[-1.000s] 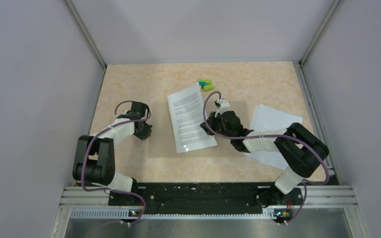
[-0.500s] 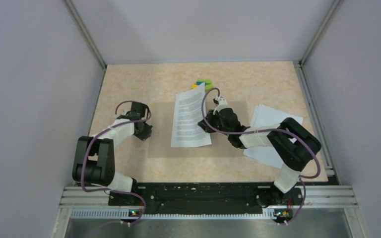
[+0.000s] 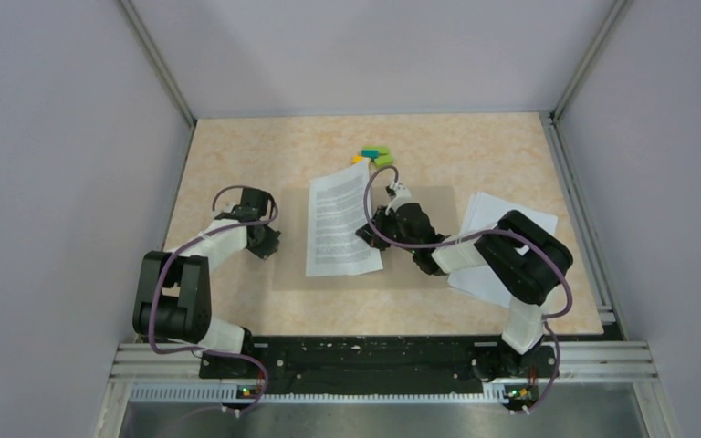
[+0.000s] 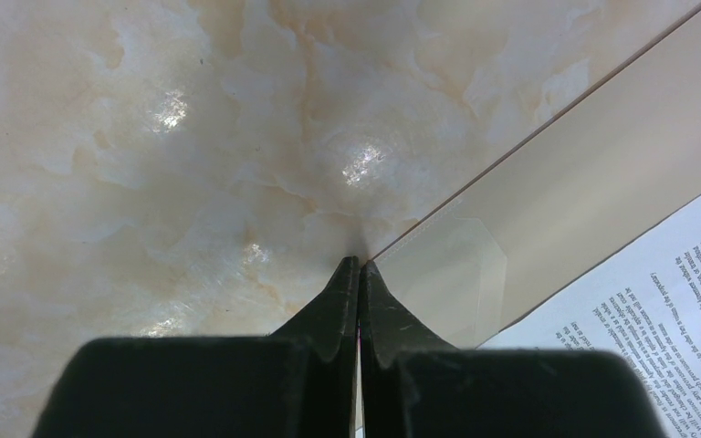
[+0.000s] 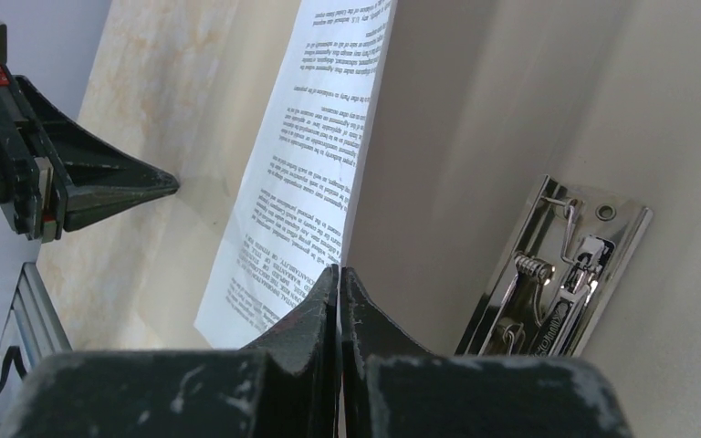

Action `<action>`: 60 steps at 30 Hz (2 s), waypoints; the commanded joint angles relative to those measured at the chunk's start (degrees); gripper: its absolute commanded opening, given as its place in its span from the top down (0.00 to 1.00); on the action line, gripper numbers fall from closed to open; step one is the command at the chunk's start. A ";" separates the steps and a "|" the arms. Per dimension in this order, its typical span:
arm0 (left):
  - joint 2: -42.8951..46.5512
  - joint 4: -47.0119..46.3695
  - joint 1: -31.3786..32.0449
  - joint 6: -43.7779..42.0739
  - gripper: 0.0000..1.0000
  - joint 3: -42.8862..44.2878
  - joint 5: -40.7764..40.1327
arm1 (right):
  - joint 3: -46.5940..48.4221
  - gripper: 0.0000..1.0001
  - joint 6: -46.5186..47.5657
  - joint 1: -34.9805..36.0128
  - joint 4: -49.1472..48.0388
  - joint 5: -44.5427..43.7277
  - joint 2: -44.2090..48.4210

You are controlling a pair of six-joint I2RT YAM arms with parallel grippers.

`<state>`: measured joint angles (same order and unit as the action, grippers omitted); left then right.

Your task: Put the files into the folder

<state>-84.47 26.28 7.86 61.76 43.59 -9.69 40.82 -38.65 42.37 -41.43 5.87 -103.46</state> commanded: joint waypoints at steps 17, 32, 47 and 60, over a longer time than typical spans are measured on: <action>-0.05 3.78 0.54 -0.73 1.00 -1.93 2.22 | 3.83 1.00 -0.47 1.25 -6.59 0.35 -5.66; -0.06 3.97 0.58 -0.43 1.00 -1.75 2.23 | 5.90 1.00 -3.43 4.34 -8.59 -0.54 -8.50; -0.07 4.48 0.67 -0.37 1.00 -1.40 2.23 | 6.37 1.00 -4.56 3.39 -8.85 -3.58 -10.24; -0.43 4.49 1.63 0.27 1.00 -1.03 2.15 | 5.99 1.00 -6.63 5.59 -11.13 -3.29 -12.30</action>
<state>-84.47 26.50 8.58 61.60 43.59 -9.80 45.50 -44.75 46.76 -48.77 2.57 -114.89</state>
